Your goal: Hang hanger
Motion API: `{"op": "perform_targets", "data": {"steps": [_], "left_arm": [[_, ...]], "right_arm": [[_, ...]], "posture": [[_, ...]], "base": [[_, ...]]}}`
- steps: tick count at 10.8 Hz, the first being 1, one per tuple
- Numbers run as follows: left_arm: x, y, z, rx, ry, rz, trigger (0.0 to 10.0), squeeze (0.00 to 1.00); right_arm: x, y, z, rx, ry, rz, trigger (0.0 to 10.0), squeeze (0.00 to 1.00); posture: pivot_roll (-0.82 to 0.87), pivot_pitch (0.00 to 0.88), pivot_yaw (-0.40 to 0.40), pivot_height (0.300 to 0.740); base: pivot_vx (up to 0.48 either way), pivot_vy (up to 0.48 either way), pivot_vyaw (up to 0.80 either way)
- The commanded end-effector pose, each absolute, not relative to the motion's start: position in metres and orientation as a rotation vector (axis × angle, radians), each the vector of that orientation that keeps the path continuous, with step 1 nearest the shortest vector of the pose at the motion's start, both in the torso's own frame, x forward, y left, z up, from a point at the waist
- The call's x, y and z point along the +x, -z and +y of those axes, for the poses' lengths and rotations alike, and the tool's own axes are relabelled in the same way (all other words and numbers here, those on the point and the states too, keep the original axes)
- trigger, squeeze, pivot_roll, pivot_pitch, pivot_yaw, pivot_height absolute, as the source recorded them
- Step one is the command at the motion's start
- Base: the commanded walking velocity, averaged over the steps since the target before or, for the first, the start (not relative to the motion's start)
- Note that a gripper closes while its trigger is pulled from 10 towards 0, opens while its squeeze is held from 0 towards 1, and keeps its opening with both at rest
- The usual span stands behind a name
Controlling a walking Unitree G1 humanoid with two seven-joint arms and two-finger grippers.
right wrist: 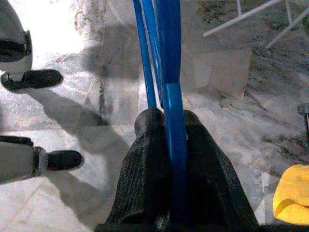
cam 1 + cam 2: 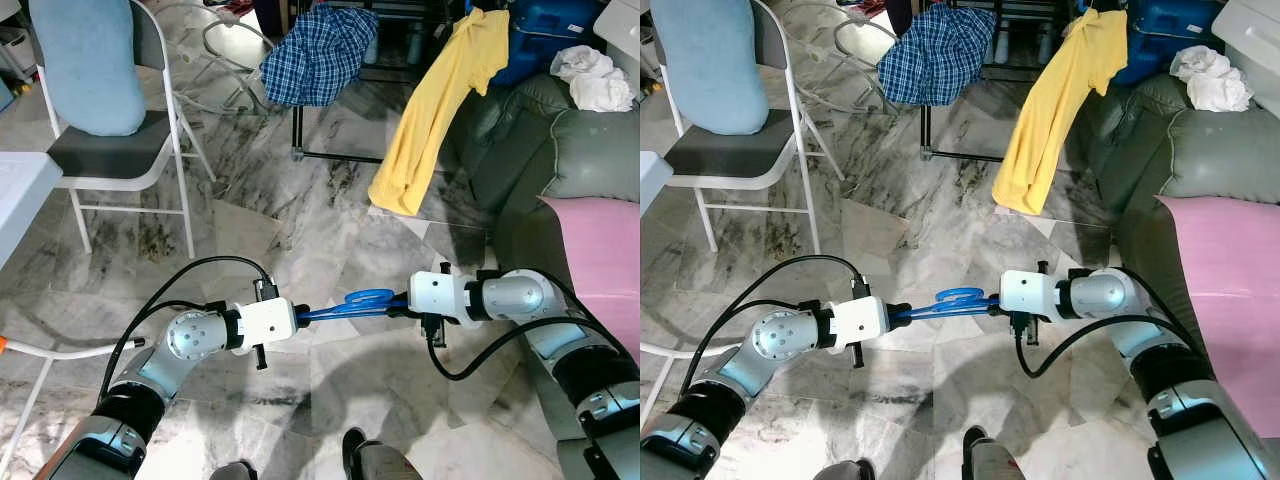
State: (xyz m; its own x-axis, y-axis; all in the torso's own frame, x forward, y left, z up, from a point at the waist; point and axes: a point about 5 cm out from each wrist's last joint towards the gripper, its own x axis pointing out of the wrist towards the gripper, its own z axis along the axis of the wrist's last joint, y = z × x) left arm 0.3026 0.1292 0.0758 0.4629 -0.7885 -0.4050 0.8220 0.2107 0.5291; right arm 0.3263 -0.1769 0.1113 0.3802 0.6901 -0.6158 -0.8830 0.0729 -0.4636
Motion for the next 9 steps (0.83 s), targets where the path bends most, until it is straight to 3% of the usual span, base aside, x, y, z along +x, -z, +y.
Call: {"op": "perform_targets", "data": {"steps": [1, 2, 3, 6, 8, 9], "left_arm": [[0.303, -0.076, 0.128, 0.771, 1.105, 0.030, 10.0, 1.00], [0.309, -0.080, 0.129, 0.749, 1.042, 0.002, 10.0, 1.00], [0.318, -0.093, 0.134, 0.821, 0.878, -0.139, 10.0, 1.00], [0.323, -0.104, 0.141, 0.841, 0.749, -0.248, 10.0, 1.00], [0.323, -0.103, 0.148, 0.789, 0.640, -0.276, 10.0, 1.00], [0.329, -0.102, 0.156, 0.651, 0.499, -0.215, 10.0, 1.00]], "right_arm": [[0.331, -0.116, -0.178, -0.868, -1.146, 0.234, 0.0, 0.00], [0.330, -0.111, -0.178, -0.883, -1.130, 0.243, 0.0, 0.00], [0.332, -0.105, -0.181, -0.868, -1.062, 0.274, 0.0, 0.00], [0.333, -0.096, -0.190, -0.739, -0.932, 0.322, 0.0, 0.00], [0.331, -0.084, -0.185, -0.632, -0.816, 0.342, 0.0, 0.00], [0.332, -0.079, -0.185, -0.546, -0.697, 0.343, 0.0, 0.00]], "posture": [[-0.06, 0.175, 0.043, 0.740], [-0.06, 0.170, 0.045, 0.740], [-0.06, 0.167, 0.043, 0.740], [-0.06, 0.165, 0.034, 0.740], [-0.07, 0.164, 0.033, 0.740], [-0.07, 0.163, 0.029, 0.740]], "base": [[0.000, 0.000, 0.00], [0.000, 0.000, 0.00], [0.000, 0.000, 0.00], [0.000, 0.000, 0.00], [0.000, 0.000, 0.00], [0.000, 0.000, 0.00]]}}
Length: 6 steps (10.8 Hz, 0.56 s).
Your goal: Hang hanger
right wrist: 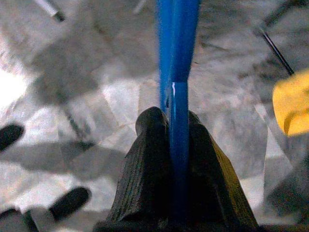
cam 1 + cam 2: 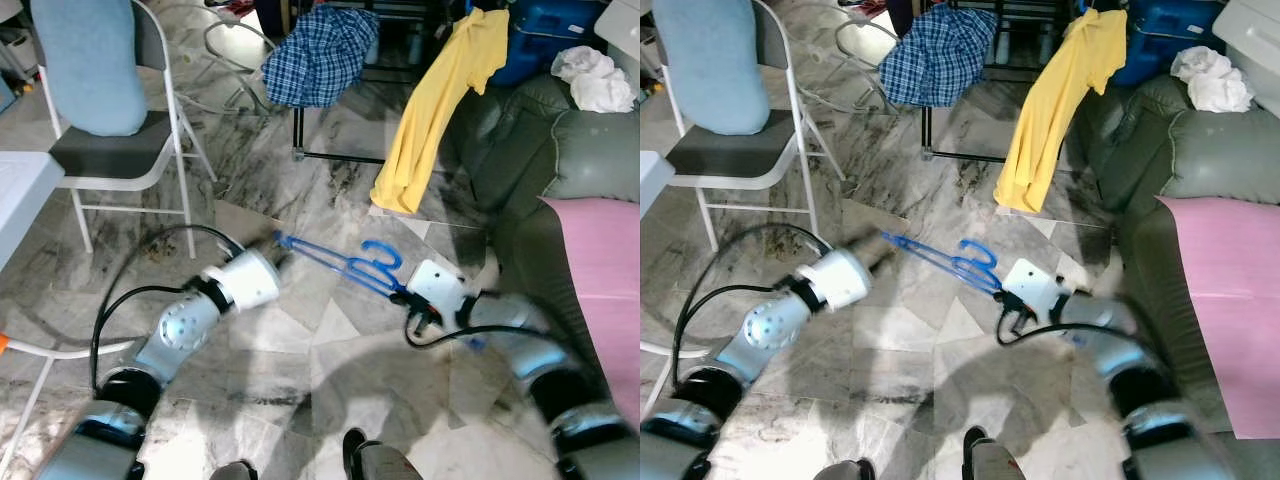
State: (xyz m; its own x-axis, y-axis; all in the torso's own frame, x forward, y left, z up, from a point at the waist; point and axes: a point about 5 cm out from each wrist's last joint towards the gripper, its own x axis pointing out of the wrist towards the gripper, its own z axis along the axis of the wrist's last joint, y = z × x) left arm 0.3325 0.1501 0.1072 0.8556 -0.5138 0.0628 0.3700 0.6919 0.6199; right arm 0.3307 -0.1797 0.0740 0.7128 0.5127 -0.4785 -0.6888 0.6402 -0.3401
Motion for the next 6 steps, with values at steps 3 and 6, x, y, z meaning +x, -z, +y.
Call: {"op": "perform_targets", "data": {"steps": [3, 6], "left_arm": [[0.330, -0.075, 0.169, 0.220, 0.214, 0.001, 10.0, 0.00], [0.324, -0.062, 0.159, 0.106, 0.209, 0.061, 10.0, 0.00]], "right_arm": [[0.331, -0.075, -0.183, -0.197, -0.288, 0.293, 3.7, 0.00], [0.321, -0.075, -0.177, -0.061, -0.113, 0.265, 10.0, 0.00]], "posture": [[-0.09, 0.159, 0.018, 0.740], [-0.10, 0.148, 0.015, 0.740]], "base": [[0.000, 0.000, 0.00], [0.092, 0.000, 0.00]]}}
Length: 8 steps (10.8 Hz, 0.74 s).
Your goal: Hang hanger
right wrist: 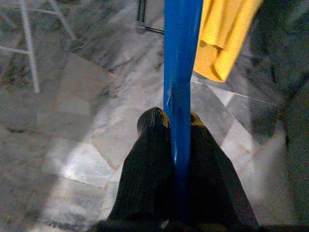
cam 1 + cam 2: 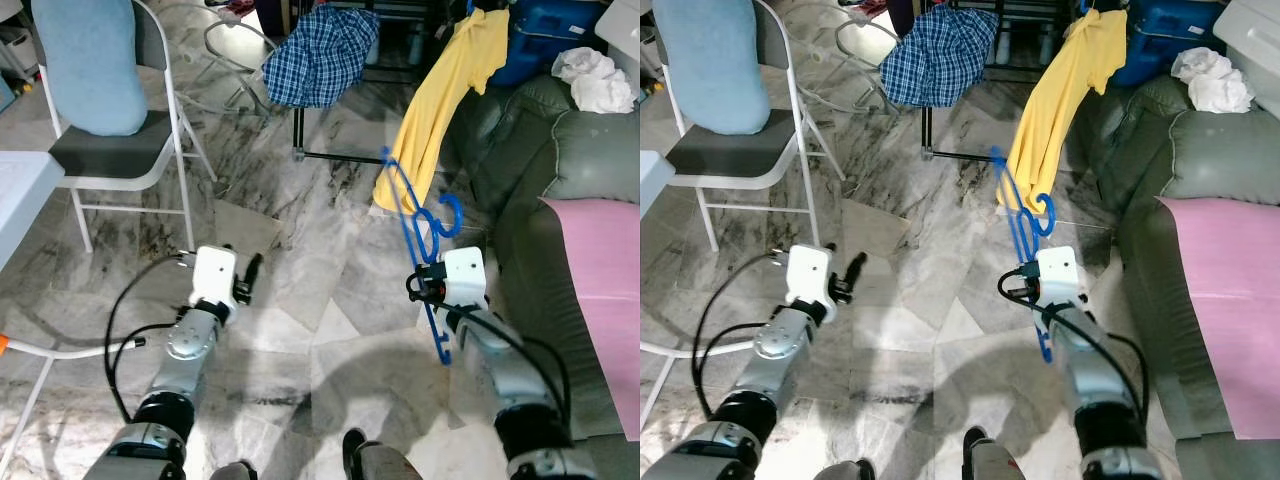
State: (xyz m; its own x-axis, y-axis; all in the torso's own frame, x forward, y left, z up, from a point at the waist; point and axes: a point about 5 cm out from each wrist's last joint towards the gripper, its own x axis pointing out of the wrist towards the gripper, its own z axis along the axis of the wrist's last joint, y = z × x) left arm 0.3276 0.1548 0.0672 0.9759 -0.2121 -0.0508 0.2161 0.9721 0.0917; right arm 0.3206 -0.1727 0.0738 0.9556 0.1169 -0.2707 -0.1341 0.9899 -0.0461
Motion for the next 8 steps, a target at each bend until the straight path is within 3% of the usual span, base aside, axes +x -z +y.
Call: {"op": "perform_targets", "data": {"steps": [1, 8], "left_arm": [[0.325, -0.061, 0.157, 0.073, 0.215, 0.073, 10.0, 0.00], [0.327, -0.063, 0.145, -0.003, 0.274, 0.087, 10.0, 0.00]], "right_arm": [[0.318, -0.074, -0.173, -0.058, -0.104, 0.278, 10.0, 0.00], [0.317, -0.078, -0.163, -0.022, -0.055, 0.311, 10.0, 0.00]], "posture": [[-0.11, 0.125, 0.017, 0.740], [-0.11, 0.075, 0.019, 0.740]], "base": [[0.364, 0.000, 0.00], [0.454, 0.000, 0.00]]}}
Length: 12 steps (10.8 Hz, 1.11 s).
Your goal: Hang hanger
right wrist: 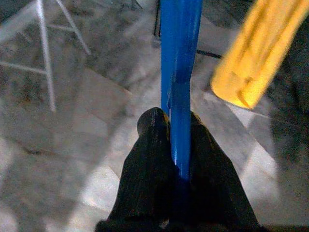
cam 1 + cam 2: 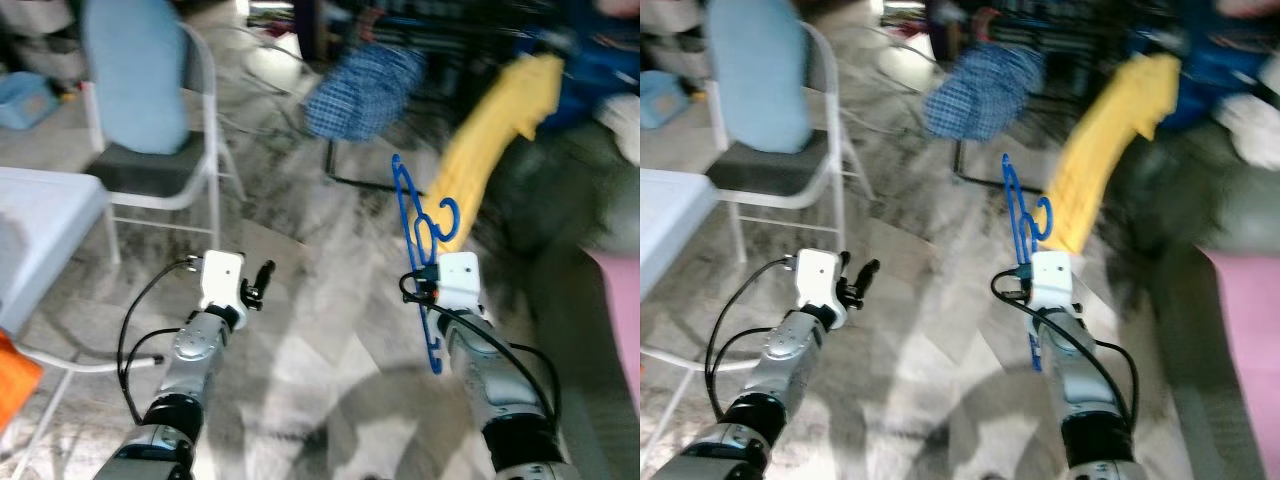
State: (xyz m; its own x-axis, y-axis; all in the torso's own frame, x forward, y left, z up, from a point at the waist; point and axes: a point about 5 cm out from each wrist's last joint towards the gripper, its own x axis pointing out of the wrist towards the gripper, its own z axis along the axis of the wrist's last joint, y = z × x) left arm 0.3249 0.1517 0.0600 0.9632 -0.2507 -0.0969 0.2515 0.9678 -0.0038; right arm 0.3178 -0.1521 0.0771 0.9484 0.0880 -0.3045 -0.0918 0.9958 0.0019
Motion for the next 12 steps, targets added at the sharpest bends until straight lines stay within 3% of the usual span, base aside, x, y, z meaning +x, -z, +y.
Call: {"op": "perform_targets", "data": {"steps": [1, 8, 10, 12], "left_arm": [[0.327, -0.064, 0.143, -0.005, 0.280, 0.086, 10.0, 0.00], [0.328, -0.062, 0.135, -0.020, 0.296, 0.104, 10.0, 0.00], [0.328, -0.061, 0.133, -0.023, 0.304, 0.107, 10.0, 0.00], [0.329, -0.062, 0.132, -0.023, 0.307, 0.108, 10.0, 0.00]], "right_arm": [[0.317, -0.079, -0.163, -0.019, -0.046, 0.311, 10.0, 0.00], [0.318, -0.082, -0.166, 0.006, -0.006, 0.302, 10.0, 0.00], [0.319, -0.083, -0.166, 0.006, -0.003, 0.300, 10.0, 0.00], [0.320, -0.083, -0.167, 0.011, 0.001, 0.299, 10.0, 0.00]], "posture": [[-0.11, 0.068, 0.020, 0.740], [-0.13, 0.060, 0.023, 0.740], [-0.13, 0.057, 0.024, 0.740], [-0.13, 0.056, 0.027, 0.740]], "base": [[0.469, 0.000, 0.00], [0.466, 0.000, -0.08], [0.461, 0.000, -0.80], [0.458, 0.000, 0.00]]}}
